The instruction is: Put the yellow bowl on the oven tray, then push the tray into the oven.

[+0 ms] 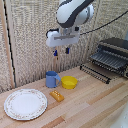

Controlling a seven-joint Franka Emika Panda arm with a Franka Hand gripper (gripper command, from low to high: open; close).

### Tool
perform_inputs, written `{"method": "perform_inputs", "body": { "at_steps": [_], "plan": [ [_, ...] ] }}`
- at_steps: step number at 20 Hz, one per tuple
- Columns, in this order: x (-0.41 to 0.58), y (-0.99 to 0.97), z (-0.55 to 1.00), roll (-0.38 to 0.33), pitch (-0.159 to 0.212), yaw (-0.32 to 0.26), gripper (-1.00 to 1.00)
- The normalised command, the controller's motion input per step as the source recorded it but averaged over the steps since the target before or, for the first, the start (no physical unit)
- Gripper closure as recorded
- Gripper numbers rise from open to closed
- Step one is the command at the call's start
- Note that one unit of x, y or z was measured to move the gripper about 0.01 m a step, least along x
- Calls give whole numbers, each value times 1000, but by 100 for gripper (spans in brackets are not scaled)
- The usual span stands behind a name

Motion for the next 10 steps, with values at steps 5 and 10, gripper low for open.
{"method": "perform_inputs", "body": {
  "at_steps": [5,10],
  "plan": [
    [85,-483,-207,0,17,-206,-100],
    [89,-567,-208,0,36,-217,-100]
  ]
}}
